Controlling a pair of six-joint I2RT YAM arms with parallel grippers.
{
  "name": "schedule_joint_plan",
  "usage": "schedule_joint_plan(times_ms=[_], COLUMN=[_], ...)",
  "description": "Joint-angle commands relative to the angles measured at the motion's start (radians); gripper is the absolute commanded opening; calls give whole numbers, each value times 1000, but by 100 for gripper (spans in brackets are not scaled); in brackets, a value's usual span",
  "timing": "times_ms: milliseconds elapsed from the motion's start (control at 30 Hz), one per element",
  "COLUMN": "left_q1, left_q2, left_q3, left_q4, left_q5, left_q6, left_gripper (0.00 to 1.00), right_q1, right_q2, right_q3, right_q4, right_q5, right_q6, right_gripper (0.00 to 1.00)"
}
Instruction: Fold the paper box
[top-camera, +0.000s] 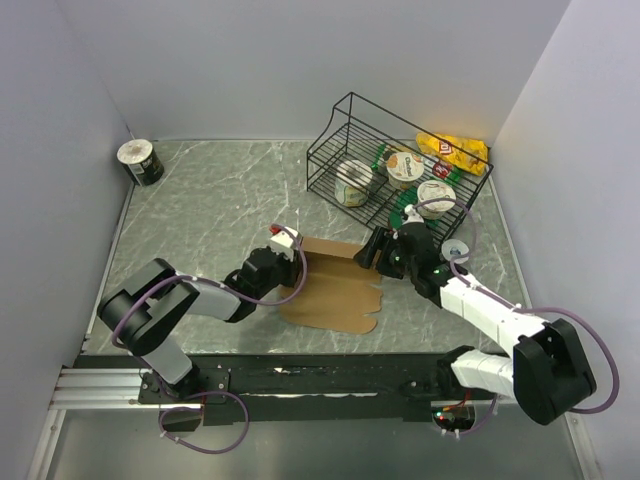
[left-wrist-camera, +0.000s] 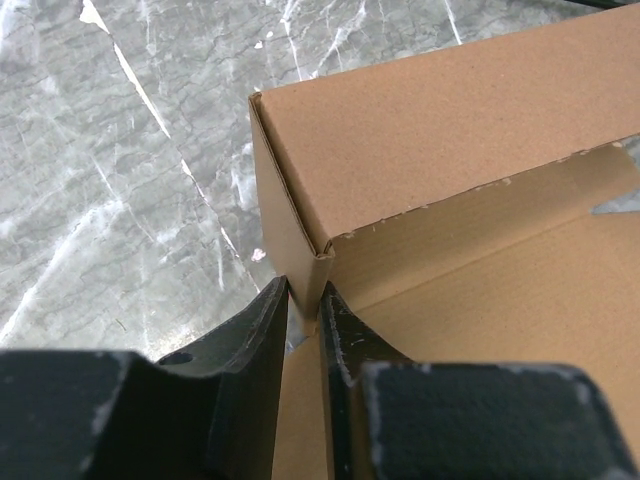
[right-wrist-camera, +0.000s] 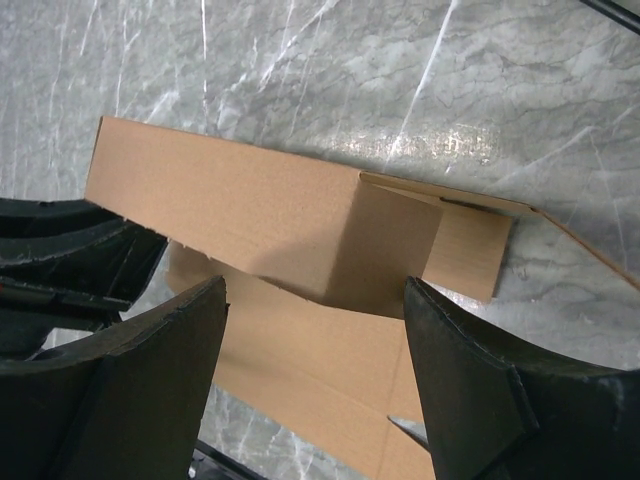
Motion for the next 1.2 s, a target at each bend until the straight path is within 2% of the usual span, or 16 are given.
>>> schedule_joint_plan(times_ms=[0,433,833,1000,1167], left_q1=[-23,-42,-43,-42,-43], left_q2=[8,1,8,3,3], left_q3=[18,21,20,18,16], left_q4=[60,48,46,48,49], left_q5=[-6,-20,-16,-17,-14], left_q6=[27,36,32,30,27], left_gripper=[23,23,23,23,23], right_q1=[-3,-3,-31,-51,-64], right_q2=[33,73,96,96,102], right_q3=[3,8,-28,-69,-106], right_q4=[60,145,241,310,390], right_q5=[-12,-47,-73,-110,-145], right_q6=[5,39,36,46,63], right_gripper=[78,76,52,52,47])
